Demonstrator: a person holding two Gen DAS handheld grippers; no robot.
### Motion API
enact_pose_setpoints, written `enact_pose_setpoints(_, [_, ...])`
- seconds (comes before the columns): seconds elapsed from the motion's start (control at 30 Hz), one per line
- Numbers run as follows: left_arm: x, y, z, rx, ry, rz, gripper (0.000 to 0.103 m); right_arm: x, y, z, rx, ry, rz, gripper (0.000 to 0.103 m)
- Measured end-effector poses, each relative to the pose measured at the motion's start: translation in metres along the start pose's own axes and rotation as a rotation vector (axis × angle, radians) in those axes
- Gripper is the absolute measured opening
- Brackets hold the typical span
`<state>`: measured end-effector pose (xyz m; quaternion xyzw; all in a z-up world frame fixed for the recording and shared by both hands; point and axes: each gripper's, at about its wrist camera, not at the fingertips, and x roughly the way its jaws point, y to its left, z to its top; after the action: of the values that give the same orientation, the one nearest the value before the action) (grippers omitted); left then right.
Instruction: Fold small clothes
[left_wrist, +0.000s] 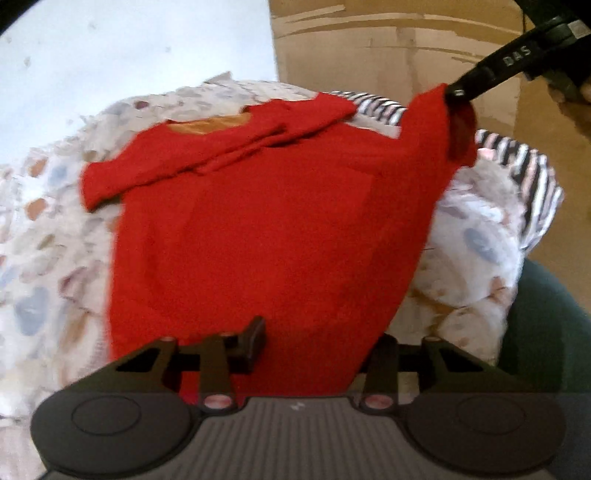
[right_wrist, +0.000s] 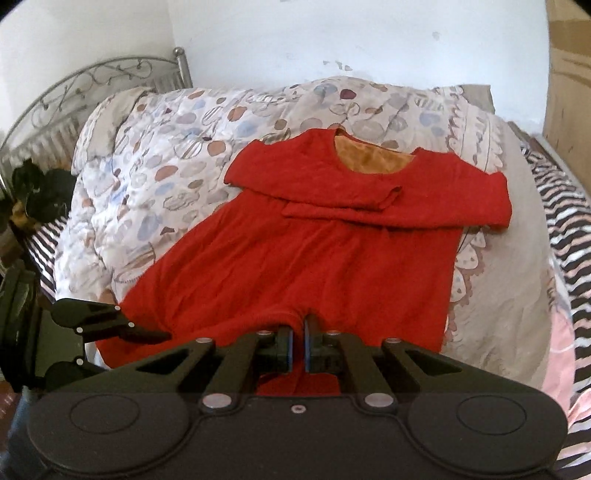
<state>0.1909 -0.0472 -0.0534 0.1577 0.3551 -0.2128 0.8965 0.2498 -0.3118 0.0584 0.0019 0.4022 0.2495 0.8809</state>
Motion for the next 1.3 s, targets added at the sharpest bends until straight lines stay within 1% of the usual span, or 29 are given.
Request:
enact_pose_setpoints(0.1, [-0.009,0.018,-0.004,-0.009,0.003,0.03,0.043,0.001,-0.005,0.002,0.014,-0.004,-0.001,0.005])
enact_pose_setpoints(0.23, [-0.015,0.051,-0.004,-0.07,0.035,0.029,0.042,0.008,-0.013,0.005,0.035,0.005,-0.008,0.005])
enact_pose_setpoints(0.4, [-0.015,0.096,0.005,-0.23,0.047,-0.054,0.042,0.03,-0.03,0.009,0.071,0.032,-0.036,0.005])
enact_pose_setpoints(0.47, [-0.015,0.109,0.007,-0.266,0.053,-0.073,0.042,0.037,-0.036,0.008,0.091,0.041,-0.04,0.005])
enact_pose_setpoints(0.6, [-0.01,0.123,0.005,-0.289,0.07,-0.095,0.042,0.048,-0.043,0.006,0.103,0.059,-0.042,0.005])
enact_pose_setpoints(0.7, [-0.01,0.123,0.003,-0.296,0.07,-0.123,0.031,0.055,-0.045,0.005,0.102,0.067,-0.044,0.005])
enact_pose_setpoints(0.77, [-0.012,0.121,0.003,-0.29,0.067,-0.119,0.03,0.057,-0.045,0.005,0.105,0.071,-0.045,0.006])
enact_pose_setpoints(0.83, [-0.014,0.119,0.004,-0.277,0.067,-0.117,0.023,0.058,-0.046,0.005,0.105,0.072,-0.044,0.006])
enact_pose_setpoints(0.97, [-0.025,0.12,0.002,-0.272,0.064,-0.1,0.018,0.059,-0.046,0.005,0.106,0.068,-0.041,0.007])
enact_pose_setpoints(1.03, [-0.029,0.122,0.001,-0.283,0.057,-0.089,0.012,0.06,-0.046,0.004,0.102,0.064,-0.036,0.009])
enact_pose_setpoints(1.07, [-0.03,0.123,0.001,-0.294,0.053,-0.086,0.01,0.06,-0.045,0.003,0.097,0.061,-0.033,0.012])
enact_pose_setpoints(1.1, [-0.03,0.123,0.002,-0.304,0.051,-0.081,0.01,0.06,-0.045,0.002,0.093,0.059,-0.027,0.016])
enact_pose_setpoints(1.23, [-0.028,0.121,0.009,-0.314,0.043,-0.05,0.008,0.058,-0.038,-0.001,0.083,0.058,-0.015,0.024])
enact_pose_setpoints(1.3, [-0.03,0.12,0.012,-0.315,0.034,-0.04,0.008,0.056,-0.03,-0.003,0.055,0.057,-0.013,0.037])
